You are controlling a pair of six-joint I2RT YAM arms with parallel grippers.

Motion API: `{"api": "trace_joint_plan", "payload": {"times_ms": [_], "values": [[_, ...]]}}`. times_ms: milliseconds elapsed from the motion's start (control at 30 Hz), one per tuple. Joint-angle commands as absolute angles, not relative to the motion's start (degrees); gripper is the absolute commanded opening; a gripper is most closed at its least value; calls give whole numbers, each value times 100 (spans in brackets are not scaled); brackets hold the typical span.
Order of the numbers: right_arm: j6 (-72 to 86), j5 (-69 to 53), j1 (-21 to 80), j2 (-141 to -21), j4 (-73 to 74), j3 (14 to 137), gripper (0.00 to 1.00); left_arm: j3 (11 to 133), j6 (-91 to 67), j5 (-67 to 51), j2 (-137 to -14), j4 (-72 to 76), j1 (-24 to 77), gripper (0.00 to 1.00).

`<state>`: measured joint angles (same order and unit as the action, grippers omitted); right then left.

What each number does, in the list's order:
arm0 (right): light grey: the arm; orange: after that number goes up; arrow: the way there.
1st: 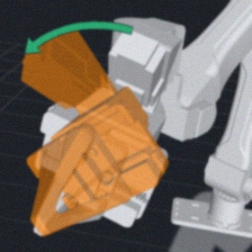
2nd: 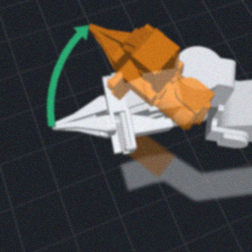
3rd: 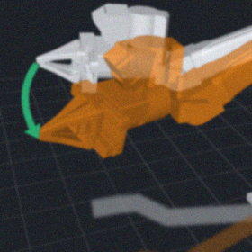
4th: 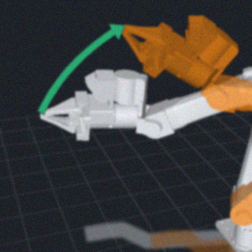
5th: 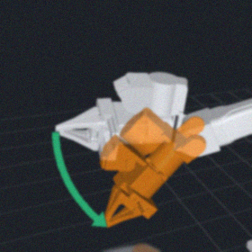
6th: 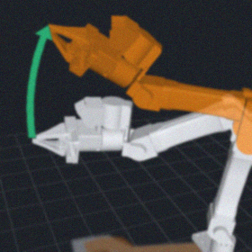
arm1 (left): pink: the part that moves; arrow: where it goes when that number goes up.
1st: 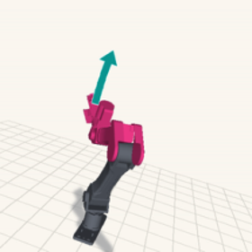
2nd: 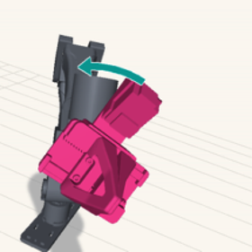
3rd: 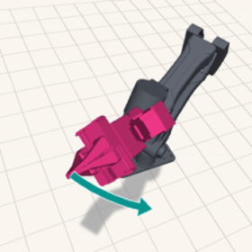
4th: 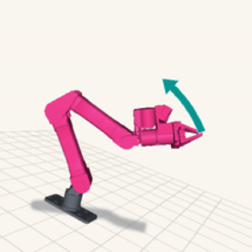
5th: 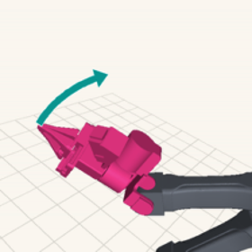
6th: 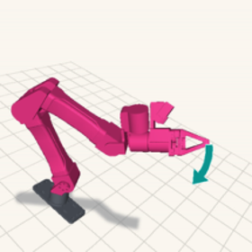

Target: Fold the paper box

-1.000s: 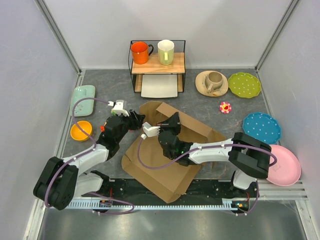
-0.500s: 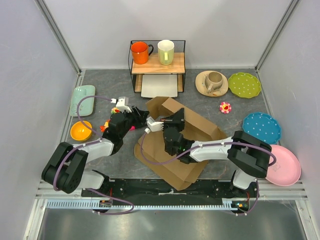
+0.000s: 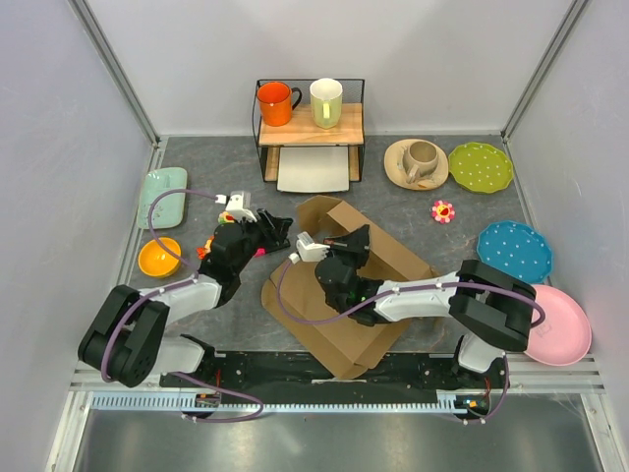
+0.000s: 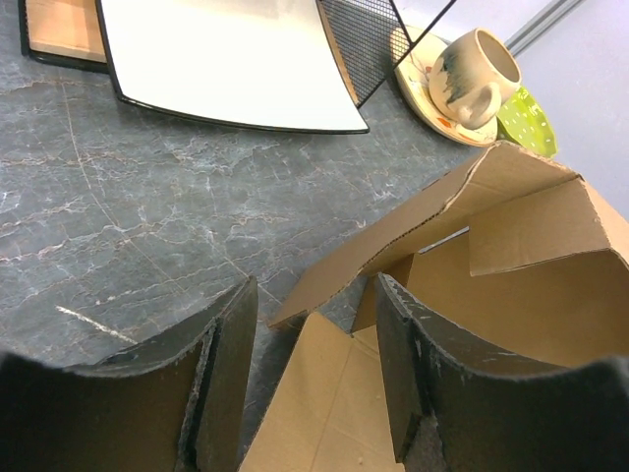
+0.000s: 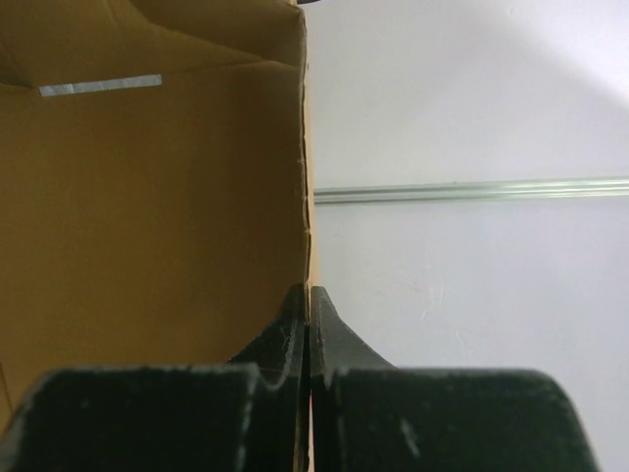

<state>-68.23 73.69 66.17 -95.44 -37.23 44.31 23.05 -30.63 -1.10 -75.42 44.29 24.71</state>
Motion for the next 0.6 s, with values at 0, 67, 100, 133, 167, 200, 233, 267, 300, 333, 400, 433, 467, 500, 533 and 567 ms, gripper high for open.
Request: {"api": "trace_joint_plan", "payload": {"times_ms": [0,67,100,133,167,200,233,267,300,333,400,433,467,500,533,567], "values": [[-5846,7515,6645,-9396,-3068,4350,0,2320,-3103,-289,-7418,4807,2443,58],[-5643,7497,6653,-9352,-2726,4403,0,2329,-3041,-683,-7531,4947,2443,58],[-5582,7471,6645,-9299,-2672,4403,0,2338,-3006,-833,-7593,5027,2443,59],[-5459,7453,6645,-9290,-2541,4412,0,2355,-2980,-974,-7663,5175,2452,59],[-5406,7436,6653,-9264,-2488,4421,0,2373,-2945,-1254,-7812,5246,2452,59],[-5362,7427,6653,-9238,-2453,4430,0,2434,-2936,-1379,-7892,5273,2470,60],[-5266,7375,6645,-9211,-2348,4430,0,2469,-2909,-1458,-7962,5282,2487,60],[-5169,7357,6653,-9185,-2251,4473,0,2505,-2892,-1589,-8041,5282,2513,60],[-5072,7330,6645,-9141,-2119,4508,0,2557,-2892,-1643,-8146,5282,2531,60],[-5010,7287,6645,-9123,-1970,4526,0,2566,-2892,-1687,-8200,5291,2549,60],[-4922,7286,6636,-9088,-1925,4544,0,2575,-2883,-1758,-8349,5387,2610,61],[-4852,7277,6644,-9079,-1794,4553,0,2575,-2883,-1758,-8393,5422,2619,61],[-4721,7251,6636,-9053,-1715,4588,0,2584,-2857,-1758,-8420,5501,2654,61],[-4615,7225,6644,-8992,-1636,4605,0,2601,-2822,-1758,-8472,5537,2680,61],[-4519,7199,6645,-8965,-1435,4640,0,2628,-2769,-1758,-8568,5555,2698,61],[-4439,7172,6636,-8939,-1363,4675,0,2671,-2638,-1767,-8622,5546,2733,61]]}}
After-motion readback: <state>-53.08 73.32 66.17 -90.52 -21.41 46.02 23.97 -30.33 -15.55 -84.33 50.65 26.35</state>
